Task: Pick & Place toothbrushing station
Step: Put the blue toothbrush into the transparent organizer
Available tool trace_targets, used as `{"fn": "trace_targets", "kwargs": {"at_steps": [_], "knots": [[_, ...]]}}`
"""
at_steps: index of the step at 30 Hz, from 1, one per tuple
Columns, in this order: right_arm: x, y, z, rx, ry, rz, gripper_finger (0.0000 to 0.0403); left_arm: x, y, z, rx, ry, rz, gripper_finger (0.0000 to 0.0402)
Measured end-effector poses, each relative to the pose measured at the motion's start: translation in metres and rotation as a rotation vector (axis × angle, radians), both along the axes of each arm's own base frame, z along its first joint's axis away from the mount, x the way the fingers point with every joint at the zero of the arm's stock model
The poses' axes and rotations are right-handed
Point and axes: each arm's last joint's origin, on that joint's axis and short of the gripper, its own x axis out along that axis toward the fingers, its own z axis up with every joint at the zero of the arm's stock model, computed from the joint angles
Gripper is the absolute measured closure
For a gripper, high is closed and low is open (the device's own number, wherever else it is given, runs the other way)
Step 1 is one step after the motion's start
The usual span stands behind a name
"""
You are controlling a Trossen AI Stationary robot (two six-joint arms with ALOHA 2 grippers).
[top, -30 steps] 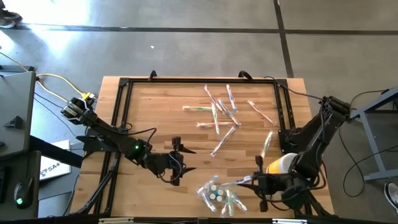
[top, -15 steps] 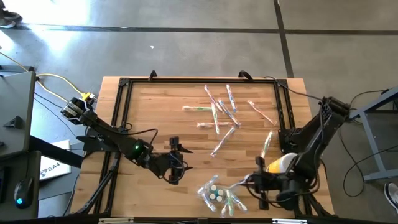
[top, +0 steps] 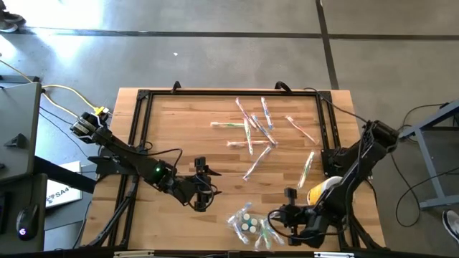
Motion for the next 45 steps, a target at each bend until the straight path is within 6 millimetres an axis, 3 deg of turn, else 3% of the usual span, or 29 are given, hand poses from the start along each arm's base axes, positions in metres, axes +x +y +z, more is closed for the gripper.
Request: {"fn": "trace_targets", "kwargs": {"at_steps": [7, 15, 26, 32, 41, 45], "knots": [[0.017, -0.001, -0.021, -0.018, 0.104, 0.057, 0.0395, 0.000, 0.000, 0.000, -0.016, -0.002, 0.009, 0.0125], [0.031, -0.007, -0.026, -0.020, 0.132, 0.082, 0.0382, 0.000, 0.000, -0.001, -0.011, 0.005, 0.009, 0.0125], [0.028, -0.010, -0.029, 0.016, 0.188, 0.073, 0.0274, -0.002, 0.001, -0.003, -0.003, 0.027, 0.013, 0.0125], [0.021, -0.017, -0.012, 0.058, 0.184, 0.092, 0.0218, -0.002, 0.001, -0.003, -0.003, 0.027, 0.013, 0.0125], [0.010, -0.031, 0.017, 0.128, 0.153, 0.095, 0.0211, -0.002, 0.001, -0.002, -0.003, 0.026, 0.014, 0.0125], [-0.006, -0.051, 0.031, 0.087, 0.222, 0.102, 0.0217, -0.002, 0.001, -0.002, -0.003, 0.026, 0.014, 0.0125]]}}
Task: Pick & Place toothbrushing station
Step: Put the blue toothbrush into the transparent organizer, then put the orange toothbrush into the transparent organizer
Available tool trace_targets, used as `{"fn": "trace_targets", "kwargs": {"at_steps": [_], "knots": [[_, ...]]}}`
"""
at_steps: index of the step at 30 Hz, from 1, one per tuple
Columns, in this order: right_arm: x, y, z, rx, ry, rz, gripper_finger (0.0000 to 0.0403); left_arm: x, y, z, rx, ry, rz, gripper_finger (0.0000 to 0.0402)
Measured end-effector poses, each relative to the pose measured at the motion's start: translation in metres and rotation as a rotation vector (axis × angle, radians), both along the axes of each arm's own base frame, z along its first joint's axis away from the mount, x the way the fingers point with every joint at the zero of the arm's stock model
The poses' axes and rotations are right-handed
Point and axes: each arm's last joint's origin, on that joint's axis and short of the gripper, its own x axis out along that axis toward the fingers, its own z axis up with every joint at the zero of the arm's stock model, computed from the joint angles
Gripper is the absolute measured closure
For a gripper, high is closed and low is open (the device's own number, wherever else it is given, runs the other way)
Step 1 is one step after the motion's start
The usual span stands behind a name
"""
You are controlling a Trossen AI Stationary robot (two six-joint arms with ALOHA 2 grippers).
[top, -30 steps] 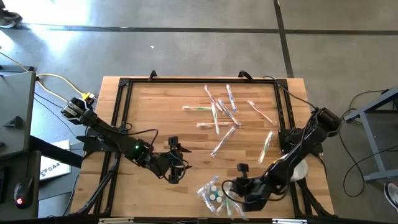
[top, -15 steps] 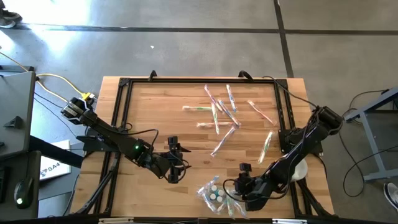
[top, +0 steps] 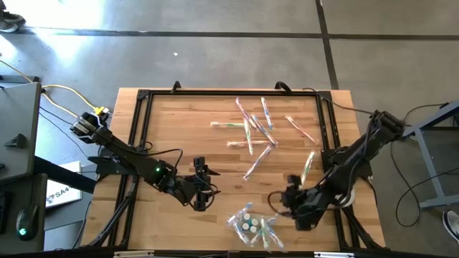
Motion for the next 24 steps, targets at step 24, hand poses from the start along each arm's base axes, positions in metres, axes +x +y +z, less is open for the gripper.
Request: {"fn": "trace_targets", "kwargs": {"at_steps": [24], "knots": [[-0.014, -0.132, 0.047, -0.385, -0.122, -0.503, 0.0266, -0.001, 0.001, -0.002, -0.008, 0.017, 0.009, 0.0125]]}}
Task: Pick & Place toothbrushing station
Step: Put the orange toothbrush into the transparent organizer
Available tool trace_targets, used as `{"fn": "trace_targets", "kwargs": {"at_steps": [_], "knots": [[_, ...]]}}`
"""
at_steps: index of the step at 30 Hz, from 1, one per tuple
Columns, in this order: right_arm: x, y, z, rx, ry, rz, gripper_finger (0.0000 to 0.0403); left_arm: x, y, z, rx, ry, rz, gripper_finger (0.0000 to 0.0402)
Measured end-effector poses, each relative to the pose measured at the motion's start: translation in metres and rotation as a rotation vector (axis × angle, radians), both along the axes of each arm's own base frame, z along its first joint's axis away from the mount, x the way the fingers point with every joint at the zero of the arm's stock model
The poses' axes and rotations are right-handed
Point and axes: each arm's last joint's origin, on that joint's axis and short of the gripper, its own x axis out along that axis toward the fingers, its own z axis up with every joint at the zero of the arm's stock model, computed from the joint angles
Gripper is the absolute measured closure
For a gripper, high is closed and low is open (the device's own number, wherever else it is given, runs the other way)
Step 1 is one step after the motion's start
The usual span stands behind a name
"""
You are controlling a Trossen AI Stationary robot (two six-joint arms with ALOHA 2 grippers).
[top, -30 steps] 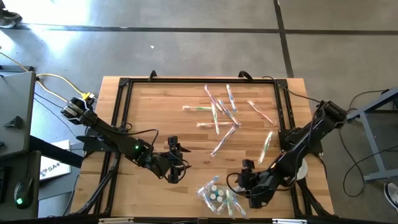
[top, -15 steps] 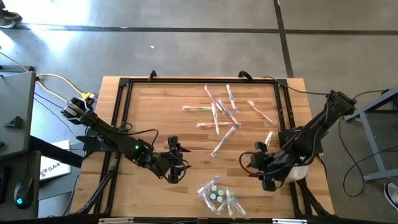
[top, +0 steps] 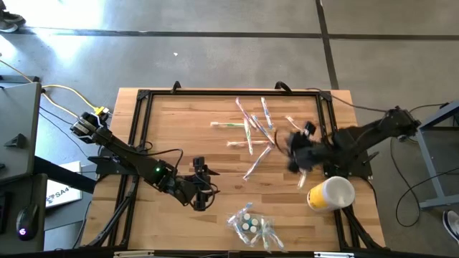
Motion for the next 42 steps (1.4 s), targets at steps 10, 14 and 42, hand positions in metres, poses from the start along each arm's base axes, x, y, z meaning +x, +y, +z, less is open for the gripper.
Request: {"fn": "trace_targets", "kwargs": {"at_steps": [10, 14, 42], "knots": [[0.003, -0.088, -0.019, 0.139, 0.159, -0.335, 0.0238, -0.003, 0.002, -0.004, -0.045, 0.039, 0.045, 0.0125], [-0.002, -0.117, -0.040, 0.194, 0.198, -0.386, 0.0233, -0.004, 0.002, -0.006, -0.054, 0.054, 0.059, 0.0125], [-0.052, -0.183, -0.153, 0.332, 0.166, -0.630, 0.0239, -0.004, 0.003, -0.006, -0.052, 0.053, 0.060, 0.0125]]}}
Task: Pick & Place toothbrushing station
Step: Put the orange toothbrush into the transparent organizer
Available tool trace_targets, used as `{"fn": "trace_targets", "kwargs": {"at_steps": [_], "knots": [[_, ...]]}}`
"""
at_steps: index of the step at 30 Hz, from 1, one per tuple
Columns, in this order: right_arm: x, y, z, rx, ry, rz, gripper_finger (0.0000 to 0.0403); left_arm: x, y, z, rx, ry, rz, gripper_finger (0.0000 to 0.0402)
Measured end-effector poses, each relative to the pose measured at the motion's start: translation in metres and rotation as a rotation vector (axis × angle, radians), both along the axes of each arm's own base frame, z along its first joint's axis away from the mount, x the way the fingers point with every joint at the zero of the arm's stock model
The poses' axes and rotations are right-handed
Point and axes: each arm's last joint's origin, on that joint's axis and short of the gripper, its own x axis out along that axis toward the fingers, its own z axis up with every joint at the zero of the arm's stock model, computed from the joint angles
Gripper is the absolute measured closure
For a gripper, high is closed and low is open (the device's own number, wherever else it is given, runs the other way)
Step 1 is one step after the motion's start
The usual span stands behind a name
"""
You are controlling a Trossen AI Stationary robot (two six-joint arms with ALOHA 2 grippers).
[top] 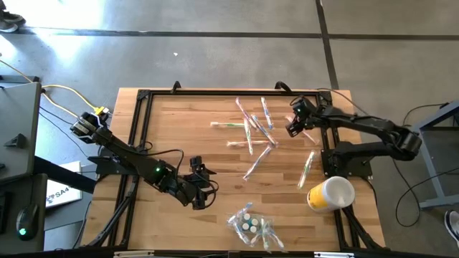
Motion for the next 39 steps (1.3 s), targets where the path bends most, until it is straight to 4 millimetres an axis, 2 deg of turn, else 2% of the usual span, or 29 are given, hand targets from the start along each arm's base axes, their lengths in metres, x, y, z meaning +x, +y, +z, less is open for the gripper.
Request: {"fn": "trace_targets", "kwargs": {"at_steps": [14, 22, 26, 31, 39], "knots": [[-0.004, 0.002, -0.032, -0.012, 0.001, -0.020, 0.0239, 0.000, 0.000, 0.000, 0.000, 0.000, 0.000, 0.0125], [0.007, -0.008, -0.057, 0.015, 0.051, -0.034, 0.0245, -0.001, 0.001, -0.001, 0.015, 0.016, -0.005, 0.0125], [0.009, -0.010, -0.060, 0.007, 0.042, -0.034, 0.0287, -0.002, 0.002, -0.002, 0.034, 0.024, 0.009, 0.0125], [0.009, -0.009, -0.059, 0.009, 0.033, -0.016, 0.0385, 0.000, 0.001, -0.006, 0.058, 0.032, 0.026, 0.0125], [0.008, 0.001, -0.047, 0.002, 0.026, 0.045, 0.0397, 0.007, 0.005, -0.013, 0.069, 0.053, 0.040, 0.0125]]}}
